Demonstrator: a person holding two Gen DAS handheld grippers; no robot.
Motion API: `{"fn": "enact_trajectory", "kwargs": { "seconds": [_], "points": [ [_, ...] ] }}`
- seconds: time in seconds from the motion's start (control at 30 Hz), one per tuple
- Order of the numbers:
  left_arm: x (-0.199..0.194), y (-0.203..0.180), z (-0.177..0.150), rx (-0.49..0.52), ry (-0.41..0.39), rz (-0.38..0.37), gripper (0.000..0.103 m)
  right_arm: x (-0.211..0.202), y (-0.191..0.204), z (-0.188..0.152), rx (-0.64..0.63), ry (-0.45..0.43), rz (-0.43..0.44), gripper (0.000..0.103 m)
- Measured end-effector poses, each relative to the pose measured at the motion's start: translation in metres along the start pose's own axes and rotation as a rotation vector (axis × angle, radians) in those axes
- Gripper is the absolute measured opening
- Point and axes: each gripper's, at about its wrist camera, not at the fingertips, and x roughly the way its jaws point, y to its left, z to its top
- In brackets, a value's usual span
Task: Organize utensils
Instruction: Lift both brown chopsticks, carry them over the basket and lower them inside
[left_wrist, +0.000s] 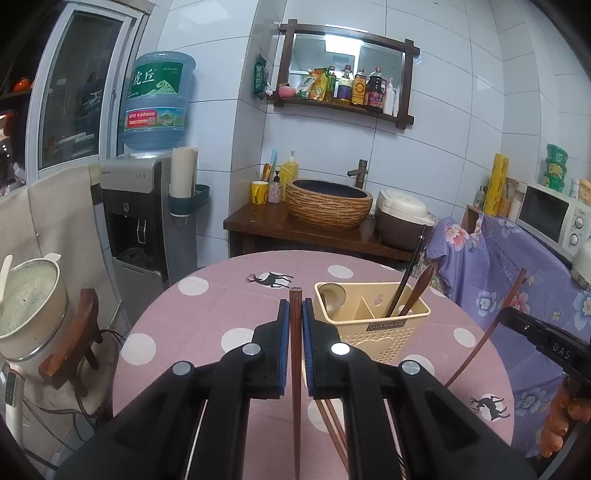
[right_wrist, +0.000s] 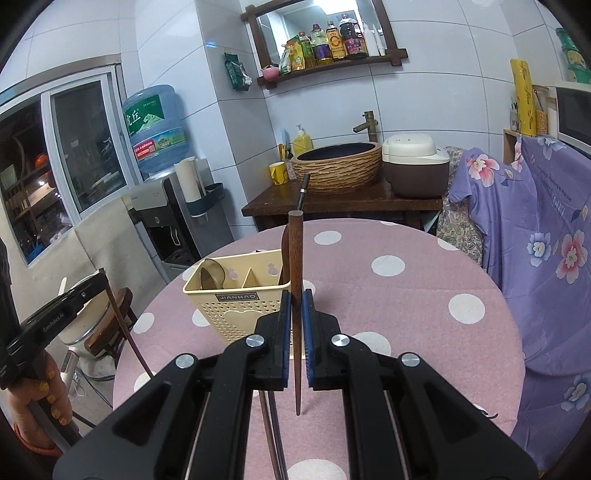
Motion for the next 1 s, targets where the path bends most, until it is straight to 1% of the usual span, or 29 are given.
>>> {"fn": "enact_trajectory", "kwargs": {
  "seconds": [0.3, 0.43, 0.5, 0.6, 0.67, 0.73, 0.87, 0.93, 1.0],
  "points": [
    [-0.002, -0.001, 0.012, 0.009, -0.022, -0.002, 0.008, 0.002, 0.0, 0.006, 0.0, 0.01, 0.021, 0.007],
    [-0.007, -0.003, 0.025, 0.023, -0.041, -0.012, 0.008, -0.001, -0.003, 0.016, 0.009, 0.017, 0.051, 0.007],
    [-0.013, -0.004, 0.037, 0.025, -0.054, -0.031, 0.008, -0.005, 0.0, 0.025, 0.007, 0.012, 0.067, 0.007],
    [-0.023, -0.009, 0.062, 0.026, -0.091, -0.052, 0.008, -0.014, 0.007, 0.045, 0.001, -0.022, 0.087, 0.007],
    [-0.03, -0.012, 0.081, 0.02, -0.126, -0.063, 0.008, -0.023, 0.015, 0.061, -0.01, -0.063, 0.096, 0.007],
    [-0.034, -0.016, 0.1, 0.013, -0.162, -0.066, 0.008, -0.032, 0.024, 0.08, -0.025, -0.121, 0.093, 0.007],
    [-0.031, -0.027, 0.134, -0.012, -0.209, -0.07, 0.008, -0.036, 0.036, 0.112, -0.025, -0.187, 0.074, 0.007],
    [-0.025, -0.032, 0.142, -0.016, -0.241, -0.05, 0.008, -0.031, 0.041, 0.122, -0.033, -0.215, 0.049, 0.007],
    [-0.014, -0.037, 0.144, -0.023, -0.248, -0.04, 0.008, -0.023, 0.044, 0.126, -0.044, -0.229, 0.022, 0.007]
  ]
}}
